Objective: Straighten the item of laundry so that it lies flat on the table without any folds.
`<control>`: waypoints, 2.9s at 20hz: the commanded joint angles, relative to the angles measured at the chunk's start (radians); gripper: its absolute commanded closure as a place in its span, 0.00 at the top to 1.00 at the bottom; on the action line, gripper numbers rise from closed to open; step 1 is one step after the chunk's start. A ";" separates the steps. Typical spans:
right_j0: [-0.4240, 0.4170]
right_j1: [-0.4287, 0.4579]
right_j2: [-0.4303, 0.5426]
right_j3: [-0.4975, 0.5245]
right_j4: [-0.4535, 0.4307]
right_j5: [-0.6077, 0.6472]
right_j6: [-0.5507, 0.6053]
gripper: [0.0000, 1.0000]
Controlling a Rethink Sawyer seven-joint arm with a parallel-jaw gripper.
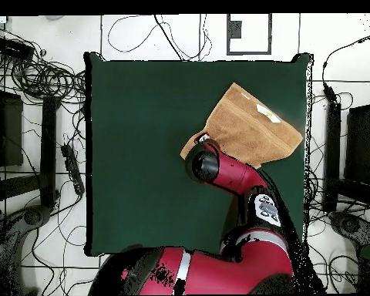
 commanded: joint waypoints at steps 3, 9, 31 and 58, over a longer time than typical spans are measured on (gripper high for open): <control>0.053 0.128 0.112 -0.028 0.003 -0.076 0.124 0.00; 0.055 0.079 0.163 0.023 0.034 -0.034 0.158 0.00; 0.413 0.028 -0.072 -0.082 0.350 0.206 0.261 0.00; -0.132 0.228 0.454 -0.315 -0.553 -0.135 0.099 0.00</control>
